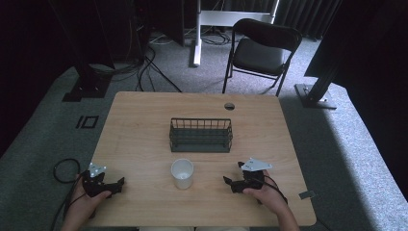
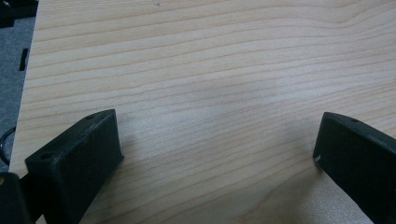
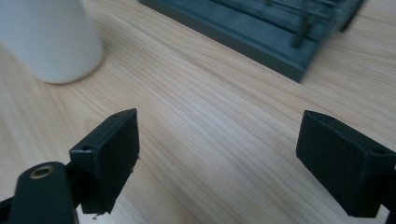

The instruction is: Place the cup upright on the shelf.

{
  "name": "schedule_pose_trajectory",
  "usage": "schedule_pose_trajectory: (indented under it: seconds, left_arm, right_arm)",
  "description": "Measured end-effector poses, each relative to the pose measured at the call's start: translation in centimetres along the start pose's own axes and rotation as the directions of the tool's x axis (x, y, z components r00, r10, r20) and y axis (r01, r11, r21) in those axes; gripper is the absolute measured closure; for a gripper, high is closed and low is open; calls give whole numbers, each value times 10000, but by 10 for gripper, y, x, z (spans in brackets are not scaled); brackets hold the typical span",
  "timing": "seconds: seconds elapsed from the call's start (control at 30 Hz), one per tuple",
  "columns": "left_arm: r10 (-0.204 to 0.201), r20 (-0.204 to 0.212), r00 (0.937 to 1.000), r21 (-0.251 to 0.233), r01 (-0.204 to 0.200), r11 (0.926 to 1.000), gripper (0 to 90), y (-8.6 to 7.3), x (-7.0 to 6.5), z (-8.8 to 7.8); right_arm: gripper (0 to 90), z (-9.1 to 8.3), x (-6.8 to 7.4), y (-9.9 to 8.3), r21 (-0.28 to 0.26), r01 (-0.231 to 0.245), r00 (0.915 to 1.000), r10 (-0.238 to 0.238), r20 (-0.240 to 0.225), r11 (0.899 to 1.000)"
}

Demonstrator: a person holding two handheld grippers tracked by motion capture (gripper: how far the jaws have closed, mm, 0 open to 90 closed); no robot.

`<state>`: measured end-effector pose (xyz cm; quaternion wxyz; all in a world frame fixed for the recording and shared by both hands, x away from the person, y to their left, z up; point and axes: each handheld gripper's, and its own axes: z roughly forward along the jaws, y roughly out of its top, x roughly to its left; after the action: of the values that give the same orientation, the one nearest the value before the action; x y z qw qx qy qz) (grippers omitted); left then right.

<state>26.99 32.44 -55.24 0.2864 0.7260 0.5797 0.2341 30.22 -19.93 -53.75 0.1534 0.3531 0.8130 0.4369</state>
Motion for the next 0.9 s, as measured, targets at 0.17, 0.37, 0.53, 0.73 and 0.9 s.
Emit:
schedule_pose_trajectory:
  seconds: [0.17, 0.37, 0.53, 0.73, 0.9]
  left_arm:
    - [-8, 0, 10000, -4, 8, 10000, 11, 0, 0, 0]
    - [-2, 0, 10000, -1, 2, 10000, 11, 0, 0, 0]
    - [-5, 2, 10000, -5, 5, 10000, 11, 0, 0, 0]
    - [-11, 2, 10000, -5, 11, 10000, 11, 0, 0, 0]
    - [-5, 1, 10000, -5, 5, 10000, 11, 0, 0, 0]
  right_arm:
    - [132, 8, 12, 6, -208, 734, 9960, -743, -497, 9971]
    - [132, 18, 24, 11, -167, 905, 9913, -916, -943, 9958]
    - [138, 24, 31, 15, -260, 938, 9888, -962, -1139, 9953]
    - [144, 36, 45, 19, -235, 1253, 9791, -1274, -1584, 9918]
    - [145, 42, 56, 23, -357, 1458, 9705, -1500, -1887, 9887]
